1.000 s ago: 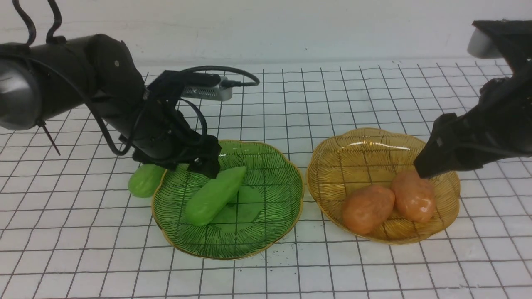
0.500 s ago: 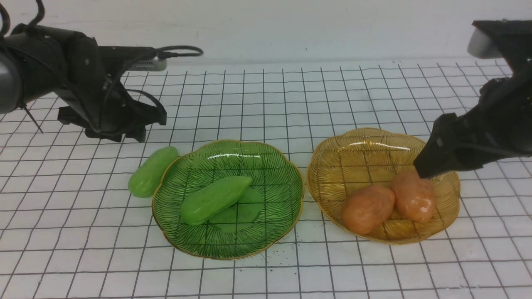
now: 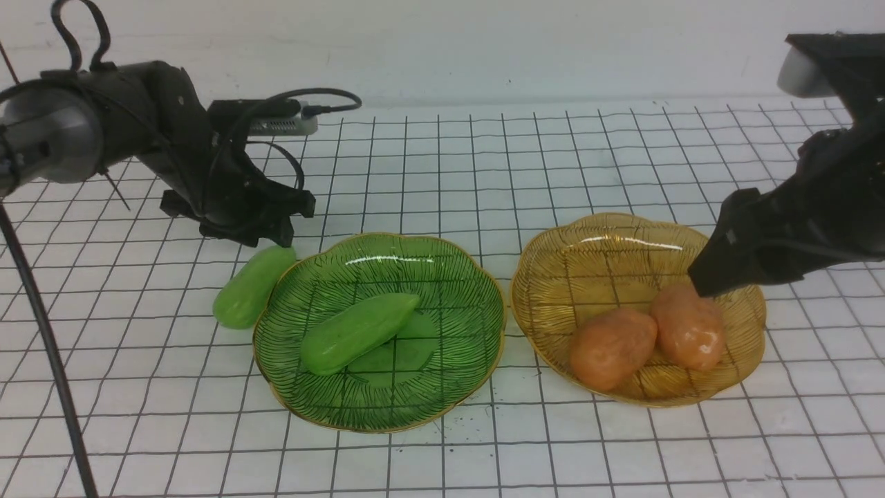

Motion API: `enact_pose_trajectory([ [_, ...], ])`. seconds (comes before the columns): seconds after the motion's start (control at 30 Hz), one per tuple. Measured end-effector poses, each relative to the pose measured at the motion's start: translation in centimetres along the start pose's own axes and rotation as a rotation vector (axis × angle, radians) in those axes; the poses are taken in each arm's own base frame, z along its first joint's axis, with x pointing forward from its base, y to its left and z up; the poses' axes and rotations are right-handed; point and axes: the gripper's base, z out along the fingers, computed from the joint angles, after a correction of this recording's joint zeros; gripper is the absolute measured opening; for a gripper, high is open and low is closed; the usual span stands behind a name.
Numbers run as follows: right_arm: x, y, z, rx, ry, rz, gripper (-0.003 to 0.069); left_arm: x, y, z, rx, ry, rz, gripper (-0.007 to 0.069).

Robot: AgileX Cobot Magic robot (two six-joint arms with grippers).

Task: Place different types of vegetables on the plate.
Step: 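Put the green cucumber next to the left plate into that plate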

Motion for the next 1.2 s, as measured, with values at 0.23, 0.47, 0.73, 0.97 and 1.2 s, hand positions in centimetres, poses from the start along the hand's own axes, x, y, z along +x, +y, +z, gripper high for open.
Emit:
enact_pose_trajectory([
  [0.23,-0.2,-0.2,0.7,-0.001,0.019,0.004,0.0536,0.1,0.3,1.8,-0.008,-0.012,-0.011,0.0519],
  [0.47,-0.4,-0.2,1.5,-0.015,0.039,0.019,0.0536,0.4,0.5,3.4,-0.014,0.003,-0.015,0.0512],
  [0.73,-0.5,-0.2,1.5,-0.022,0.037,0.023,0.0536,0.8,0.8,4.5,-0.037,0.035,0.008,0.0372],
  [0.97,-0.5,-0.2,1.5,-0.022,0.037,0.023,0.0536,-1.1,0.9,0.7,-0.089,0.034,0.08,0.0373],
  [1.2,-0.5,-0.2,1.5,-0.022,0.037,0.023,0.0536,-2.6,-1.4,-6.6,0.023,0.056,0.03,0.0373],
])
